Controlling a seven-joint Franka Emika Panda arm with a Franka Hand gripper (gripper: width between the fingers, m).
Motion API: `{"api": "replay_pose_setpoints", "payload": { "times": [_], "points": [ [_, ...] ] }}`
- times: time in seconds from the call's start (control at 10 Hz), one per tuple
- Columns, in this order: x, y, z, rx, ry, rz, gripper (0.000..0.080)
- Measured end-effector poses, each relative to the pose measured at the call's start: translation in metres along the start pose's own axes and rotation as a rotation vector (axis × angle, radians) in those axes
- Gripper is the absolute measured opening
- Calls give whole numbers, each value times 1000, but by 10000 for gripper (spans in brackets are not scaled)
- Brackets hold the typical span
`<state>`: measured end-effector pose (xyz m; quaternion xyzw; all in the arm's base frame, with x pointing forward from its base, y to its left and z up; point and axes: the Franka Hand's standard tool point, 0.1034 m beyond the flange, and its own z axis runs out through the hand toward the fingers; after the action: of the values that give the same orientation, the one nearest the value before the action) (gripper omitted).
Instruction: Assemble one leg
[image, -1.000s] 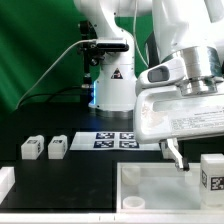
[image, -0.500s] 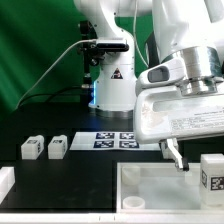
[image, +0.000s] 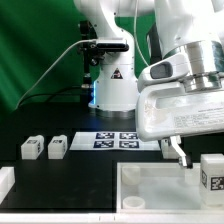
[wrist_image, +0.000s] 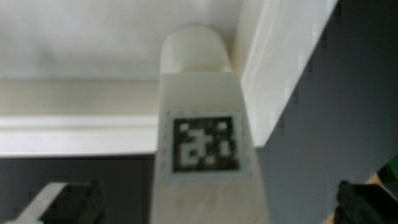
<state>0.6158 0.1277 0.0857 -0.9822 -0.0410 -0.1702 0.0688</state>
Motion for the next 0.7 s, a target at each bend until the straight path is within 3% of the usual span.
{"api": "replay_pose_setpoints", "payload": {
  "times": [0.2, 0.5, 0.7],
  "points": [
    [5, -6, -5, 37, -219, 15, 649],
    [3, 4, -8, 47, -484, -10, 649],
    [11, 13, -3, 38, -470, -4, 649]
  ]
}}
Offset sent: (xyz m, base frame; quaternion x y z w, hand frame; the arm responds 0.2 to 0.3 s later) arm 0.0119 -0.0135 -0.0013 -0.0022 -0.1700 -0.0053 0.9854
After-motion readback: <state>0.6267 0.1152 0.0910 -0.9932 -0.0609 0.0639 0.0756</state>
